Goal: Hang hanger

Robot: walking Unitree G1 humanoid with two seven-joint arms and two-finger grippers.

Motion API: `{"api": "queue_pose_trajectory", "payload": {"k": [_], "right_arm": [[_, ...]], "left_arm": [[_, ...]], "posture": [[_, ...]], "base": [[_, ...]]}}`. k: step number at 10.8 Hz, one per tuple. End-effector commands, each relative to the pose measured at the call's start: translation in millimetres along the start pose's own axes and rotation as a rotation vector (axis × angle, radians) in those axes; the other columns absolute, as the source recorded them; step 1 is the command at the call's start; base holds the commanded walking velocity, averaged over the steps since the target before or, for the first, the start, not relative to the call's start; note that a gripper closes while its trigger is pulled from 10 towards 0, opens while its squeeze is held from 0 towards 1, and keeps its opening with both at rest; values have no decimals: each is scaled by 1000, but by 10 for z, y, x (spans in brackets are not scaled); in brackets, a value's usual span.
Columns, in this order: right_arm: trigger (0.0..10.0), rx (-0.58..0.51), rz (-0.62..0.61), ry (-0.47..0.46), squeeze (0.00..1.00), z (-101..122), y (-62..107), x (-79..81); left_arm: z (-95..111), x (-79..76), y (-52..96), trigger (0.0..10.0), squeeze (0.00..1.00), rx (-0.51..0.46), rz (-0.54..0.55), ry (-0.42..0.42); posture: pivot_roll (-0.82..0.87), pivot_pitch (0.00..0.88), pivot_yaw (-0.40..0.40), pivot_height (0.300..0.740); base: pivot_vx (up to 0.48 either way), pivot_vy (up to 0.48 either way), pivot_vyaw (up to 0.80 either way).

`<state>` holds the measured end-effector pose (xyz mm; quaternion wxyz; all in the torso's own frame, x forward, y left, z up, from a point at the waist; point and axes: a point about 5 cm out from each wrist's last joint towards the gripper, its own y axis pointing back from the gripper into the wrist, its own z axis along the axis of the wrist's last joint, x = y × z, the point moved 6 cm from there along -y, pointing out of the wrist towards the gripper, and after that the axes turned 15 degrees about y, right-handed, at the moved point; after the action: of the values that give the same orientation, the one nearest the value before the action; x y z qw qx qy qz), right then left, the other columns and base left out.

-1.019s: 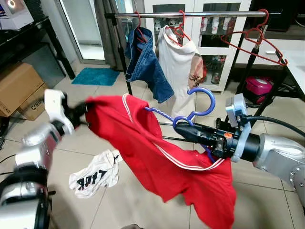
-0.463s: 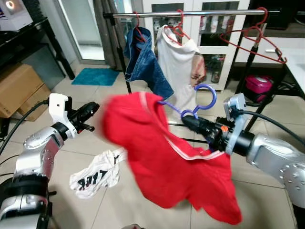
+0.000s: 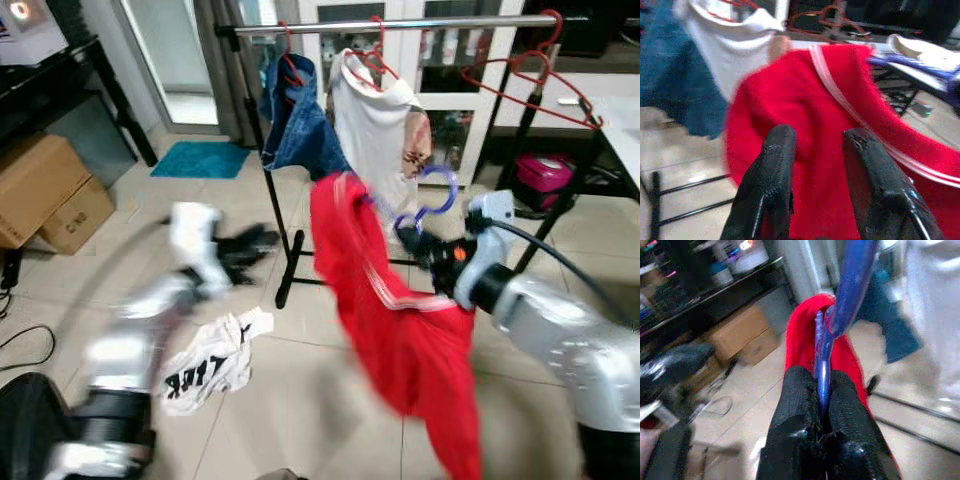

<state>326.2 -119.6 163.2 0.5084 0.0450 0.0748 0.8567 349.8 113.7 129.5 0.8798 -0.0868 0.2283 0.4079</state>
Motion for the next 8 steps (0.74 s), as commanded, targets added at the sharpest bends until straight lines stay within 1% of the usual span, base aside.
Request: {"api": "queue_pose_trajectory", "payload": {"k": [1, 2, 3, 4, 5, 6, 7, 8], "right_arm": [[10000, -32, -149, 13, 0, -6, 24, -199], [10000, 5, -211, 20, 0, -149, 72, -266], [10000, 78, -288, -18, 0, -473, 185, -307], [10000, 105, -343, -20, 0, -668, 259, -314], [10000, 125, -385, 25, 0, -780, 281, -336], [10000, 144, -407, 49, 0, -839, 281, -354], [10000, 150, -404, 38, 0, -886, 267, -338], [10000, 128, -405, 29, 0, -865, 246, -332]], "left_arm": [[-95, 47, 15, 10000, 1000, 36, 103, -55], [-41, 9, 33, 10000, 427, -15, 122, -80], [1, -9, 80, 10000, 0, -66, 170, -78], [-39, 36, 134, 10000, 0, -82, 224, -106], [-153, 72, 178, 10000, 0, -58, 258, -136], [-215, 85, 195, 10000, 0, -36, 272, -160], [-241, 129, 225, 10000, 0, -39, 304, -151], [-225, 167, 249, 10000, 0, -56, 329, -151]], "posture": [[-133, 0, 156, 740], [-132, 0, 156, 740], [-126, 0, 155, 740], [-120, 0, 155, 740], [-121, 0, 159, 740], [-121, 0, 159, 740], [-117, 0, 160, 740], [-117, 0, 160, 740]], "base": [[0, 0, 0], [0, 0, 0], [0, 0, 0], [0, 0, 0], [390, 0, 0], [401, 0, 0], [454, 0, -788], [454, 0, -800]]}}
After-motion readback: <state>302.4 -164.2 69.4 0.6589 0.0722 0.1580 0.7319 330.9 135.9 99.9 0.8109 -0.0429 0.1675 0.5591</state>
